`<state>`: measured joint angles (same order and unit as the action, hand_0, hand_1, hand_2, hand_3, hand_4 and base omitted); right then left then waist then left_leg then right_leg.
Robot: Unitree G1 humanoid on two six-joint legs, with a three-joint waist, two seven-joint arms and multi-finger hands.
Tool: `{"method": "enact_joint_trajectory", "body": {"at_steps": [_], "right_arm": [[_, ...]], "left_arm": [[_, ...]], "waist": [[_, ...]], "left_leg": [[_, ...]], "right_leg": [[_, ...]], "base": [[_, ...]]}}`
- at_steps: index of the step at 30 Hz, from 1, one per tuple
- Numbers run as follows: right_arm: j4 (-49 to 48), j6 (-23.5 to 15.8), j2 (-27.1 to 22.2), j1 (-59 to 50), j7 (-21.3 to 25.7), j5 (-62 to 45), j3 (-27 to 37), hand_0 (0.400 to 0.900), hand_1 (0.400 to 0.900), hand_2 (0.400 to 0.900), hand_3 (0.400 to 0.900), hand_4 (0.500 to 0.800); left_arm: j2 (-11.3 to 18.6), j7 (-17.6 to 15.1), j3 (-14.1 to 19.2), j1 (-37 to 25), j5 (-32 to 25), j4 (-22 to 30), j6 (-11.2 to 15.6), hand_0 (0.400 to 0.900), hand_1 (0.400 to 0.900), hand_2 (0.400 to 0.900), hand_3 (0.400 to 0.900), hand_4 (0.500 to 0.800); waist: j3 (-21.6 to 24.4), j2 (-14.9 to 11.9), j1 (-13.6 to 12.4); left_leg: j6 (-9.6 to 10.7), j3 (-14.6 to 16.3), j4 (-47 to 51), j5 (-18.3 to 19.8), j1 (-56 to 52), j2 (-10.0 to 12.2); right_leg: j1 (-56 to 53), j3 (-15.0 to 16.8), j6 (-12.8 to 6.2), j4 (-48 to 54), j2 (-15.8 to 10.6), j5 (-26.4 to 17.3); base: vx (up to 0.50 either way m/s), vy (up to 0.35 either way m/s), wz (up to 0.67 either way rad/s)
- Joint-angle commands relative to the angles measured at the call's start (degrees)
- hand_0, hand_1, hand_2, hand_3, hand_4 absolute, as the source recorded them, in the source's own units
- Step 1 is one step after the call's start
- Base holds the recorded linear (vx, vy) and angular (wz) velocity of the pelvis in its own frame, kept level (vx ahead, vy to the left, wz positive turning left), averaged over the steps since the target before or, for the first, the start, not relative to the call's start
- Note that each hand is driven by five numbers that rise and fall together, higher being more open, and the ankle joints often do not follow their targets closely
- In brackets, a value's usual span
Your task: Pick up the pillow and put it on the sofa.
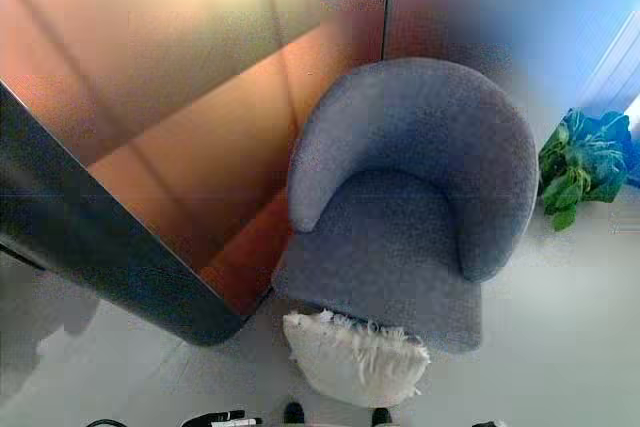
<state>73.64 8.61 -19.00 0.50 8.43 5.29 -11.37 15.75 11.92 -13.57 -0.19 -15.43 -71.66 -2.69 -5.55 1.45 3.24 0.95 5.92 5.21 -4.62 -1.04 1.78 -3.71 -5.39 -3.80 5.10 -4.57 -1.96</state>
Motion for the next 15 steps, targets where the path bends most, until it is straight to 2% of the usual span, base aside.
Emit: {"method": "enact_joint_trajectory", "body": {"at_steps": [1,15], "right_arm": [[1.1,0.4,-1.5,-3.2,2.1,1.5,-0.4,0.9,0.9,0.9,0.9,0.8],[1.0,-0.3,-1.6,-3.2,1.3,-0.9,-0.1,0.9,0.9,0.9,0.9,0.8]], "left_arm": [[1.0,0.1,0.2,-4.1,0.5,-3.2,-0.1,0.9,0.9,0.9,0.9,0.8],[0.9,0.3,0.1,-3.8,-0.4,-2.7,-0.4,0.9,0.9,0.9,0.9,0.8]], "waist": [[-1.8,-1.6,0.7],[-2.0,-1.3,0.6]], "left_leg": [[-0.7,2.1,-1.4,8.1,-4.0,-3.3],[-0.7,2.1,-1.4,8.1,-3.9,-3.4]], "right_leg": [[1.0,-0.3,-2.37,-1.7,1.0,1.2],[1.0,-0.4,-2.37,-1.7,0.8,1.2]], "base": [[0.0,0.0,0.0],[0.0,0.0,0.0]]}}
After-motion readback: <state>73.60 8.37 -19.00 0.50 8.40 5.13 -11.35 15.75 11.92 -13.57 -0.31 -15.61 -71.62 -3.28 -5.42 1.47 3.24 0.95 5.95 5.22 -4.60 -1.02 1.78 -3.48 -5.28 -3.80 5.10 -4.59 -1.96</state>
